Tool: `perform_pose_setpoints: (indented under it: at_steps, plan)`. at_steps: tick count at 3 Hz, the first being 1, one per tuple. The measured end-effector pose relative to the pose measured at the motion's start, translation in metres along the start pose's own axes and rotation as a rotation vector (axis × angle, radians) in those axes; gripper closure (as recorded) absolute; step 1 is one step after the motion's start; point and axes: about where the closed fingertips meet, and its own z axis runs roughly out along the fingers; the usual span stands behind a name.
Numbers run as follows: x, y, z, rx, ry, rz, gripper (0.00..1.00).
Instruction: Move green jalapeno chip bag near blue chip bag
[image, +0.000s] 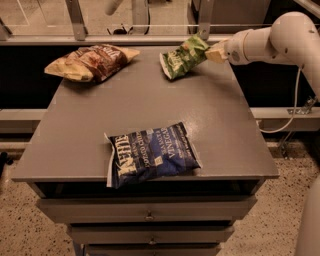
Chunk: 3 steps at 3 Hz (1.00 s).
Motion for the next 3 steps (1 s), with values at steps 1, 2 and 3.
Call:
perform_pose_setpoints:
  at_steps: [1,2,3]
  plan:
    - [-0.008,0.036,-0.038,-0.107,-0.046,-0.046,1.00]
    - [-0.014,0.096,-0.089,-0.300,-0.105,-0.109,1.00]
    - [-0.013,0.133,-0.115,-0.427,-0.143,-0.162,1.00]
